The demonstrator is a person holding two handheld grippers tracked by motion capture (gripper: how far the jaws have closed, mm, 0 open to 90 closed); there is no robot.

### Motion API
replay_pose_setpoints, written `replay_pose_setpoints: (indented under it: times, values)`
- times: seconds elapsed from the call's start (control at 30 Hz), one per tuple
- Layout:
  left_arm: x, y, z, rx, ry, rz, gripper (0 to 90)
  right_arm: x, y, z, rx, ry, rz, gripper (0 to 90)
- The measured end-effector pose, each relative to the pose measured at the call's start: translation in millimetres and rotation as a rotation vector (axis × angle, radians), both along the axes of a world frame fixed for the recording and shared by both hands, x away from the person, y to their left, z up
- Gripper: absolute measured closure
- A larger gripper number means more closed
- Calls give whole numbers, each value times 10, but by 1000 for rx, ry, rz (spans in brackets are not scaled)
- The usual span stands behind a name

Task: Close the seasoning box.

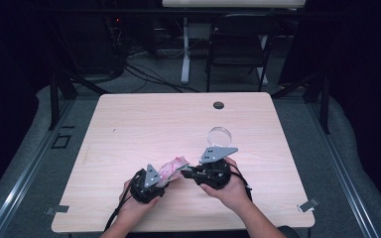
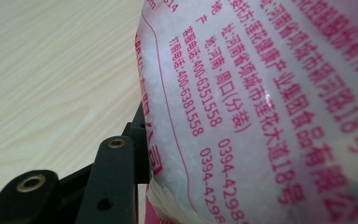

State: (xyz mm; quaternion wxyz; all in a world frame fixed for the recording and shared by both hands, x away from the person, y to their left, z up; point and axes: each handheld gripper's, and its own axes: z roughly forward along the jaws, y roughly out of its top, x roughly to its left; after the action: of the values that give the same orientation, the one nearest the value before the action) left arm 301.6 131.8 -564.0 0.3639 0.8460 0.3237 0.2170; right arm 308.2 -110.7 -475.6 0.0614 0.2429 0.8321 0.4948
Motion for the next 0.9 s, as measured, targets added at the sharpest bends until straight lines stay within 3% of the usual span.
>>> replay_pose_setpoints:
  times: [0.2,0.47,0.67,0.83,0.9]
  values:
    - [56,29,79,-10,-26,22,588,-37,-74,54,29,-27,-43,706]
    - [193,3,138,-31,-32,19,590,-92,-211,154,25,-71,-101,651]
    - [320,-16,192,-63,-33,27,592,-20,-319,263,0,-82,-146,615]
    - [385,-26,213,-57,-53,51,593,92,-365,395,-50,-121,-152,548]
    - [405,-23,216,-65,-46,53,593,138,-389,409,-38,-128,-156,541]
